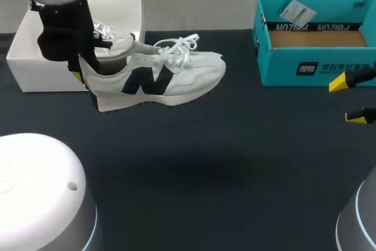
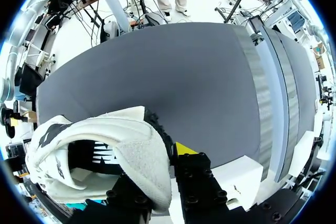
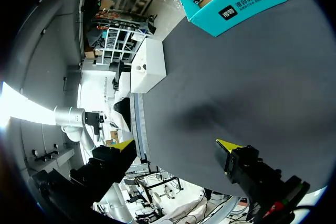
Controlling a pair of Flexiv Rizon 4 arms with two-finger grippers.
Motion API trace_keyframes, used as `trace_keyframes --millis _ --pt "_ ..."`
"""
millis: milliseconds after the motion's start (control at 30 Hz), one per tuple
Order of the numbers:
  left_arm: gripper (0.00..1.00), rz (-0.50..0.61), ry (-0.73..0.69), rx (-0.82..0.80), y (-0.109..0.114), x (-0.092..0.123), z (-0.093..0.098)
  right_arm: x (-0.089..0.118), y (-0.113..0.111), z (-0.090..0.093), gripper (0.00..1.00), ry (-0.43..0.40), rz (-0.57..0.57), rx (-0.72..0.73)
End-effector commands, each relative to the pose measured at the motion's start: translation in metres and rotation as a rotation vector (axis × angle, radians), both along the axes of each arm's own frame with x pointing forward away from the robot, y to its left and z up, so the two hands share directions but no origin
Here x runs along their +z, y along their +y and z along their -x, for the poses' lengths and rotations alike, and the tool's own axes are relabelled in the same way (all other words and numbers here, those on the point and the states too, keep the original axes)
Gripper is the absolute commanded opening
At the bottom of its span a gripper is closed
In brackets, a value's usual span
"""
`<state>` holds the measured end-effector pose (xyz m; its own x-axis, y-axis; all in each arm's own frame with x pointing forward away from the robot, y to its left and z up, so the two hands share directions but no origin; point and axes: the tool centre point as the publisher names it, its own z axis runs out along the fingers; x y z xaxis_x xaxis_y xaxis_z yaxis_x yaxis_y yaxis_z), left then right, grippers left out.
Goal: Take the shoe out of the shoebox, open the shoe tongue, remove and reinsert the insole, then place the shoe into the shoebox
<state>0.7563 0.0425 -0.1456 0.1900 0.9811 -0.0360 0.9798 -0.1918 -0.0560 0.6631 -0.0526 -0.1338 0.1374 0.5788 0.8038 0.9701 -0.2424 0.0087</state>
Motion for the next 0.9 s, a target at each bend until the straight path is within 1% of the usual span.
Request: trace_keyframes --millis 33,200,633,900 --pt "0.00 -0.015 -0.013 -0.003 -0.014 -0.004 0.007 -0.001 0.000 0.002 1.00 -0.001 0.002 -0.003" --pt "0.00 -0.001 -0.017 -0.021 -0.031 -0.006 0.014 -0.001 0.000 0.002 1.00 -0.001 0.002 -0.003" --pt "0.00 -0.005 -0.001 -0.061 -0.058 -0.022 0.017 -0.001 0.000 0.002 1.00 -0.001 0.002 -0.003" --pt "0.00 -0.006 -0.001 -0.064 -0.060 -0.023 0.017 -0.001 0.000 0.002 1.00 -0.001 0.002 -0.003"
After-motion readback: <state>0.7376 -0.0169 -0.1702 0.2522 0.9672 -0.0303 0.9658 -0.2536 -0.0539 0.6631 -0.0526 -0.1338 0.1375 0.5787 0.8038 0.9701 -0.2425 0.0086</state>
